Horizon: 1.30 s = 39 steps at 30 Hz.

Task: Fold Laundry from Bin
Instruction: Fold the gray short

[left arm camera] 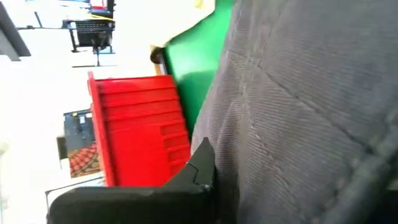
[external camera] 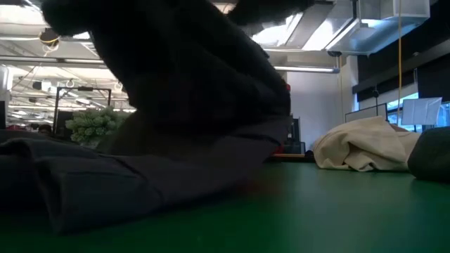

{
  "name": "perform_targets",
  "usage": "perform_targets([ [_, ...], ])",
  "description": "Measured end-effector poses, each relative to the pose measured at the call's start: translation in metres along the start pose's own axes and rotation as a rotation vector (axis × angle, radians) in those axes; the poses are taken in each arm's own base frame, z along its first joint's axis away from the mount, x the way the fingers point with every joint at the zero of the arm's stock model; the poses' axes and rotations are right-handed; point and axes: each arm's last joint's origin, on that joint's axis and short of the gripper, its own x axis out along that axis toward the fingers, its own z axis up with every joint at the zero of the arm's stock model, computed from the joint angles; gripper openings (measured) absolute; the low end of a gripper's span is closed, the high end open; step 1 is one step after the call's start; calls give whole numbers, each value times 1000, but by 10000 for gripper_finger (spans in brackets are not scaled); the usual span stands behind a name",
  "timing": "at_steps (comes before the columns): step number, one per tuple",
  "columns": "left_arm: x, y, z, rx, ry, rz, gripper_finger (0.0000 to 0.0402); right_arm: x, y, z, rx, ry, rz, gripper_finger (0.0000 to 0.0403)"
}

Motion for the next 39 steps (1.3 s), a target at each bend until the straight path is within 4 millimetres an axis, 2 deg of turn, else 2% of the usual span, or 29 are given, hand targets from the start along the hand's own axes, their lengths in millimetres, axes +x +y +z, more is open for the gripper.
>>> perform_targets([
  [7, 4, 25, -1, 10, 54, 34, 18, -17, 33, 10, -75, -126, 41, 17],
  [10, 10, 32, -2, 1, 74, 38, 18, -14, 43, 11, -69, -166, 38, 17],
  [15, 14, 42, -3, -8, 96, 58, 18, 6, 55, -9, -118, -81, -74, 6],
  [19, 14, 45, -4, -13, 106, 59, 18, 9, 59, -14, -98, -109, -138, 5],
  [22, 13, 45, -7, -23, 120, 63, 18, 14, 59, -36, -76, -130, -185, 2],
  [24, 11, 47, -10, -55, 124, 62, 18, 15, 57, -57, -25, -172, -219, 3],
  [28, 6, 51, -14, -97, 121, 69, 18, 17, 38, -88, 159, -329, -210, 1],
  [31, 5, 53, -14, -127, 111, 69, 18, 27, 23, -110, 224, -313, -207, 1],
  [39, 0, 51, -12, -172, 83, 56, 18, 66, -19, -129, 379, -229, -159, 1],
])
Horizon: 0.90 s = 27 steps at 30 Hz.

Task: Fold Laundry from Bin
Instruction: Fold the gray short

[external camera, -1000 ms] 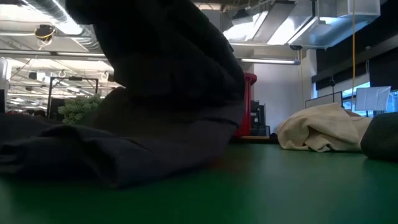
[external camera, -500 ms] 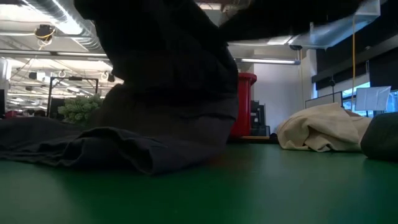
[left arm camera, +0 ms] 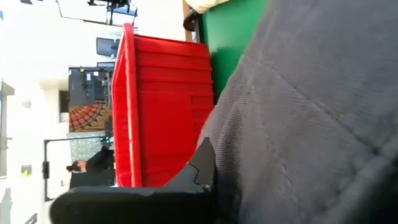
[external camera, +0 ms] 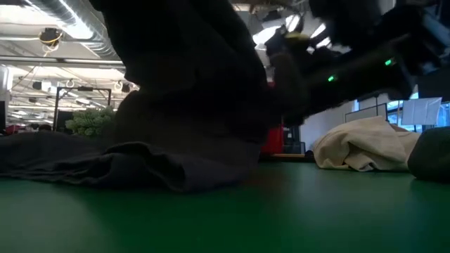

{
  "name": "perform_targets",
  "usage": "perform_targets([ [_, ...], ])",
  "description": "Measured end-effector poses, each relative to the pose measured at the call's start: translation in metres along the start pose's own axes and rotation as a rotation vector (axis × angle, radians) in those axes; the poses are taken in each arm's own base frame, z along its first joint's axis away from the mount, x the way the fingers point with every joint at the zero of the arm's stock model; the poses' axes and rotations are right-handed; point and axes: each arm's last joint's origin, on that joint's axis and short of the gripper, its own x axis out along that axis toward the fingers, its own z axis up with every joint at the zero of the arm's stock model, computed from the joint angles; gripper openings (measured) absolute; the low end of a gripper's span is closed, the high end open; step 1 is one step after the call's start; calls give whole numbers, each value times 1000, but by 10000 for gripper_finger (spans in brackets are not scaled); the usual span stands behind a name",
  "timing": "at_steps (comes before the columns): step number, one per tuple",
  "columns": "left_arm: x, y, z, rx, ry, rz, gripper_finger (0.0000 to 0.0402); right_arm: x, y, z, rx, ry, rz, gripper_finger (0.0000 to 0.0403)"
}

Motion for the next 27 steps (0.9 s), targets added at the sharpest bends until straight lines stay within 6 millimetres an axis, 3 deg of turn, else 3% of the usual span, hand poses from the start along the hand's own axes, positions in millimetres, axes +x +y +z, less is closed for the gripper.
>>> perform_targets([
  [7, -24, -14, -3, -58, -43, -102, 18, 11, -22, 0, 96, 24, -67, 1],
  [13, -43, -34, -10, -117, -61, -180, 18, 13, -26, 2, 120, 17, -95, 1],
  [23, -22, -99, -29, -128, -23, -405, 20, 13, -26, 2, 124, 13, -98, 1],
  [27, -17, -107, -32, -115, -20, -449, 70, 16, -23, 7, 113, 22, -78, 1],
])
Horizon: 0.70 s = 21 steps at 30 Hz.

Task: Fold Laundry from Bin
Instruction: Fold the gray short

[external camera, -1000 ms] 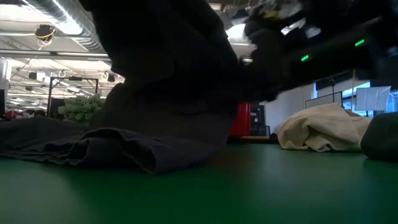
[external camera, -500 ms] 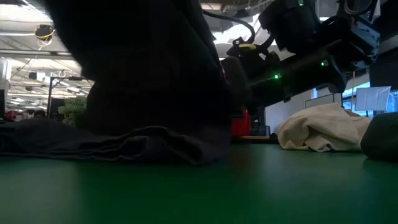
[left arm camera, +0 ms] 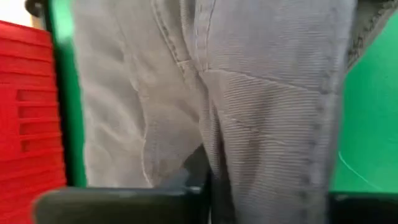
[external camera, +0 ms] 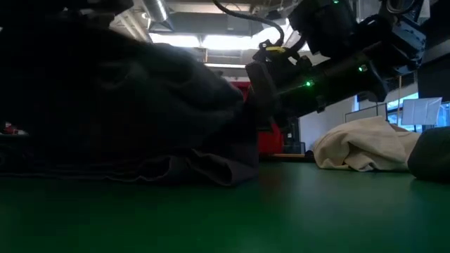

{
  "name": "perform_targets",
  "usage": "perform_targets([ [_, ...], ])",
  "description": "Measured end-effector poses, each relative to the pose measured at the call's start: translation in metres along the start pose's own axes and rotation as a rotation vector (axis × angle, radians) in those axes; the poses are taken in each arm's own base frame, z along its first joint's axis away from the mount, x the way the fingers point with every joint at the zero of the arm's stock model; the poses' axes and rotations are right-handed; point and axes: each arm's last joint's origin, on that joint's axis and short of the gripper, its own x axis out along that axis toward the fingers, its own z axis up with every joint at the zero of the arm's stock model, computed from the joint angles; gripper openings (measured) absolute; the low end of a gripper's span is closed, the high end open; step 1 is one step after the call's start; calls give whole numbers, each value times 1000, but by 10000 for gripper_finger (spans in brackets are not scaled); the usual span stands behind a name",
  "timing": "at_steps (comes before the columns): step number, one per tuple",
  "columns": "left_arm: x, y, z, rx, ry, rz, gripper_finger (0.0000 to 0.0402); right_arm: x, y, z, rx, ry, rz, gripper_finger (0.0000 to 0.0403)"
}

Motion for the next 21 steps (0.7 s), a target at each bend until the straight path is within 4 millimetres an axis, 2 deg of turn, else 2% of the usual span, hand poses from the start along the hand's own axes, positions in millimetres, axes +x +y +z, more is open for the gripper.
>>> perform_targets([
  [4, 3, 3, -2, 7, 37, -14, 122, 2, 5, 8, -52, 63, 33, 1],
  [9, 6, 10, -3, 21, 91, -16, 161, 1, 10, 19, -132, 254, 42, 1],
  [17, -11, 25, 6, 34, 148, -29, 179, -6, 17, 36, -171, 454, 122, 1],
  [21, -21, 29, 15, 8, 141, -114, 180, -12, 19, 44, -158, 513, 211, 1],
])
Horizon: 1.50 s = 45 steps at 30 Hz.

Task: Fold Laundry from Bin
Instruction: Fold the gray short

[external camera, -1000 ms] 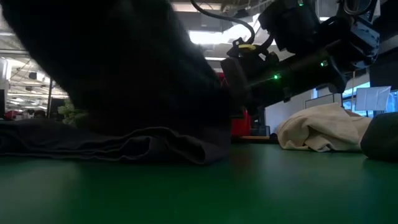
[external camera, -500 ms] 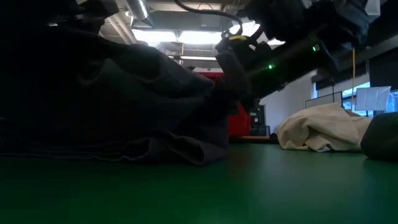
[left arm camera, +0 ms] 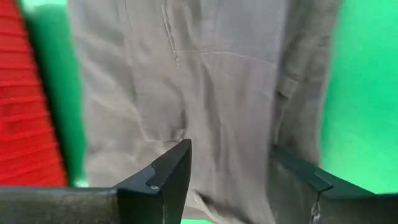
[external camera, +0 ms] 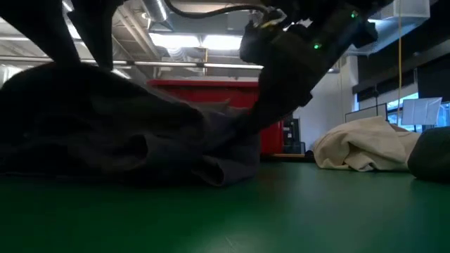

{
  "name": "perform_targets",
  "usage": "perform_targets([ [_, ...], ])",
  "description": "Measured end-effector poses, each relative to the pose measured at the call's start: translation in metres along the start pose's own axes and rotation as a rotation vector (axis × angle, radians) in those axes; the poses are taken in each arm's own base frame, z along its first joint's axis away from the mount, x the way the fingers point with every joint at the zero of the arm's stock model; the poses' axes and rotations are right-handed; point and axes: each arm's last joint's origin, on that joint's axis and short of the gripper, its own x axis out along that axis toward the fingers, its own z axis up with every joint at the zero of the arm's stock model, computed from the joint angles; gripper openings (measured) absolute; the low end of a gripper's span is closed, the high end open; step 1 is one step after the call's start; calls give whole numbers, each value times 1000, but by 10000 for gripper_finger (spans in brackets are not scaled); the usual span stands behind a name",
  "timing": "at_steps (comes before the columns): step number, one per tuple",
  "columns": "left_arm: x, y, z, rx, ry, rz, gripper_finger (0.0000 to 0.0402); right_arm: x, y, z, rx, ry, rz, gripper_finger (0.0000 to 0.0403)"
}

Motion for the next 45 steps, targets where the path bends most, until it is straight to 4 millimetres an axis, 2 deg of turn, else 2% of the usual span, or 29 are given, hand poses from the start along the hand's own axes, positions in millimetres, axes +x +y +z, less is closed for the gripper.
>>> perform_targets([
  [4, -3, 4, 3, 9, 34, -77, 180, -12, 2, 2, -5, 50, 61, 1],
  [11, -13, 13, -5, -2, 66, 42, 179, -33, 7, 10, -25, 38, 174, 1],
  [19, -58, 29, -29, -189, -186, 194, 137, -37, 16, 29, -85, -189, 184, 1],
  [21, -64, 31, -37, -239, -252, 191, 123, -37, 16, 34, -95, -251, 170, 1],
  [23, -62, 32, -45, -271, -293, 184, 110, -35, 17, 39, -91, -315, 159, 1],
  [26, -43, 35, -58, -317, -316, 182, 83, -23, 16, 38, -97, -342, 107, 1],
  [29, -14, 39, -70, -365, -328, 179, 41, -11, 10, 36, -86, -351, 50, 1],
  [32, 12, 48, -82, -420, -370, 163, 7, 2, -5, 35, -60, -339, -2, 1],
  [39, 76, 69, -102, -504, -457, -17, 2, 33, -44, 24, 57, -251, -58, 1],
  [42, 99, 72, -114, -526, -436, -33, 1, 41, -52, 17, 78, -201, -55, 1],
  [45, 113, 77, -124, -576, -388, -15, 2, 44, -55, 14, 81, -171, -63, 1],
])
